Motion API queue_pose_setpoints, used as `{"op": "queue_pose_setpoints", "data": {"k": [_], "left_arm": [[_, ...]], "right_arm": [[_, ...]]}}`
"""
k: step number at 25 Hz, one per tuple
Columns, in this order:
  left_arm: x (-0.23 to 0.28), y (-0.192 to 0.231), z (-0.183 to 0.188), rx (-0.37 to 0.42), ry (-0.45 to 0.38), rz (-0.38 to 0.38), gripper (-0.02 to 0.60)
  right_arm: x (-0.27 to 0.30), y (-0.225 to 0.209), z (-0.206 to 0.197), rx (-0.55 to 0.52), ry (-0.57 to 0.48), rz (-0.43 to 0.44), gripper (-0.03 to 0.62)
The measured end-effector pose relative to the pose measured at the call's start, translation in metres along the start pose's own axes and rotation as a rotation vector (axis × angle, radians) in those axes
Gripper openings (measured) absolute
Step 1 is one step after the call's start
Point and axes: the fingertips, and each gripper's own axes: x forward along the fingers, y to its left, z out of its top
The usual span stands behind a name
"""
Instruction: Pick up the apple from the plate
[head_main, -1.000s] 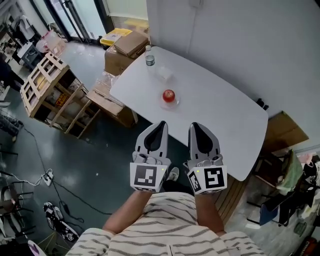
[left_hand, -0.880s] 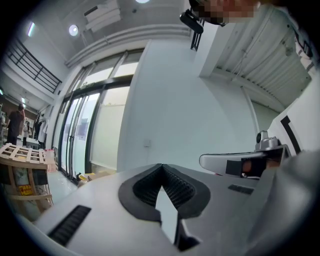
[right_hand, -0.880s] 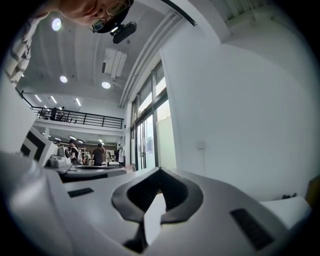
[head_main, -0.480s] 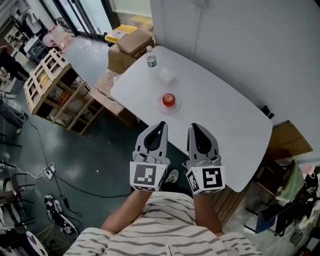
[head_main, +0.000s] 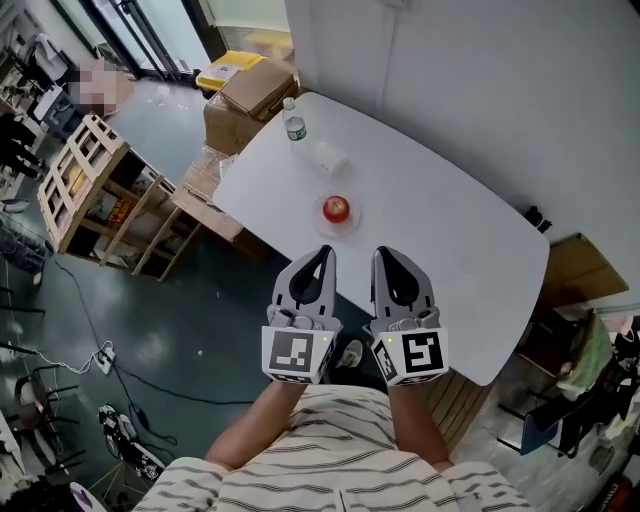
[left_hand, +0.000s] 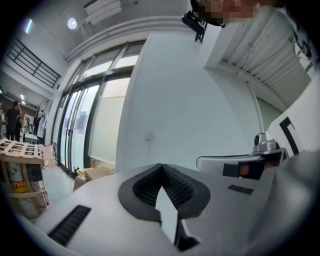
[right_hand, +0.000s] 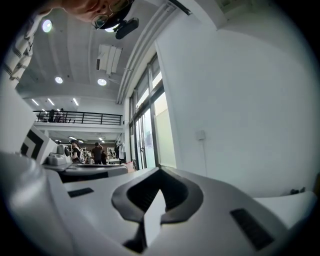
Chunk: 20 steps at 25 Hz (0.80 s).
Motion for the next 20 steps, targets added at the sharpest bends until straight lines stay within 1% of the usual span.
{"op": "queue_pose_setpoints", "data": {"k": [3,6,10,14,20], "left_arm": [[0.013,0.013,-0.002,-0.005,0.018,0.000,0.005],[0.028,0.020,-0.006,0.000,0.016,-0.035,0.005],[0.043,0.030,-0.014,0.005,0.043,-0.069,0.005],[0.054,0.041,-0.026,-0.006,0.066,-0.085,0.005],[0.071,0.048,-0.047,-0.016,0.092,-0.120,0.005]], "right_arm": [[0.014,-0.002,0.001,-0.014,0.000,-0.015,0.000],[0.030,-0.007,-0.003,-0.014,0.006,-0.036,0.000],[0.050,-0.009,-0.014,-0.016,0.029,-0.053,0.000],[0.065,-0.013,-0.028,-0.011,0.059,-0.078,0.000],[0.080,-0.018,-0.050,-0.013,0.087,-0.072,0.000]]}}
